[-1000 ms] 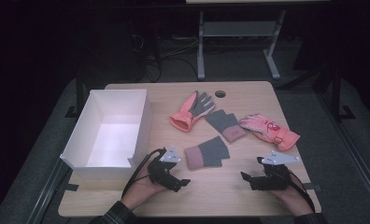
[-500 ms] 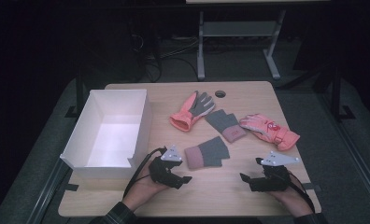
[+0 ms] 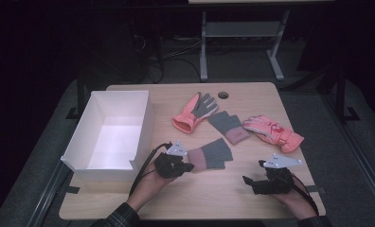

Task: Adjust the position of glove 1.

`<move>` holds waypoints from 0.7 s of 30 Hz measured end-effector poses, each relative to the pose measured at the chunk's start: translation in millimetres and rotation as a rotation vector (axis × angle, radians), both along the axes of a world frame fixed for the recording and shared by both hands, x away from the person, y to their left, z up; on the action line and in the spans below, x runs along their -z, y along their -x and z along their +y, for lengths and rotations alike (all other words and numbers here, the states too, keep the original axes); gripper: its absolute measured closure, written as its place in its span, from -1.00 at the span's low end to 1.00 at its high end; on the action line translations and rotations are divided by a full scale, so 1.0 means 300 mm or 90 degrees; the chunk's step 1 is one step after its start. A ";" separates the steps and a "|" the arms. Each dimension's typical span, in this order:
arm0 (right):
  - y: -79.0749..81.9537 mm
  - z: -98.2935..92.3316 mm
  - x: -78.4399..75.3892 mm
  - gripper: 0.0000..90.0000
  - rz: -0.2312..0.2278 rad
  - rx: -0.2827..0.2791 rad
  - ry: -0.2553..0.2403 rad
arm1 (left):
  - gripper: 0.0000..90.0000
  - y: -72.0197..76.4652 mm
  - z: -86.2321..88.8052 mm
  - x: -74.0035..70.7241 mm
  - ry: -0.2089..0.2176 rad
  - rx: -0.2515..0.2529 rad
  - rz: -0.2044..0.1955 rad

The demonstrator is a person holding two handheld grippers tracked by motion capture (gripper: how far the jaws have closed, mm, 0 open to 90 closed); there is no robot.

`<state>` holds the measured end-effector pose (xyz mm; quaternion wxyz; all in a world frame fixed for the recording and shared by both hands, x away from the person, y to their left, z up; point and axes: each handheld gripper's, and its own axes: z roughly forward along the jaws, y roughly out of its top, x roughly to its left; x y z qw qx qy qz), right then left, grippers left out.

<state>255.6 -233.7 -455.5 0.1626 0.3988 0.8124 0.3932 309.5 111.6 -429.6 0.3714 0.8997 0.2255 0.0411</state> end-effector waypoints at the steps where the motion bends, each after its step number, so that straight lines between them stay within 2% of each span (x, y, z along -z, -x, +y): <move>1: 0.001 0.004 0.000 -0.69 0.001 -0.001 0.001 | 0.99 -0.005 -0.008 -0.005 -0.001 0.000 -0.006; 4: -0.001 0.003 0.002 -0.70 -0.001 -0.003 0.002 | 0.99 -0.017 -0.018 -0.011 0.002 -0.008 -0.017; 6: 0.000 0.003 0.002 -0.69 0.002 -0.001 0.001 | 0.99 -0.034 -0.026 -0.015 -0.009 -0.011 -0.025; 17: -0.001 0.003 0.002 -0.69 0.003 0.000 0.002 | 0.99 -0.156 -0.065 -0.004 -0.017 -0.035 -0.033; 21: -0.001 -0.001 0.002 -0.69 0.000 0.001 0.003 | 0.99 -0.211 -0.078 0.013 -0.016 -0.053 -0.025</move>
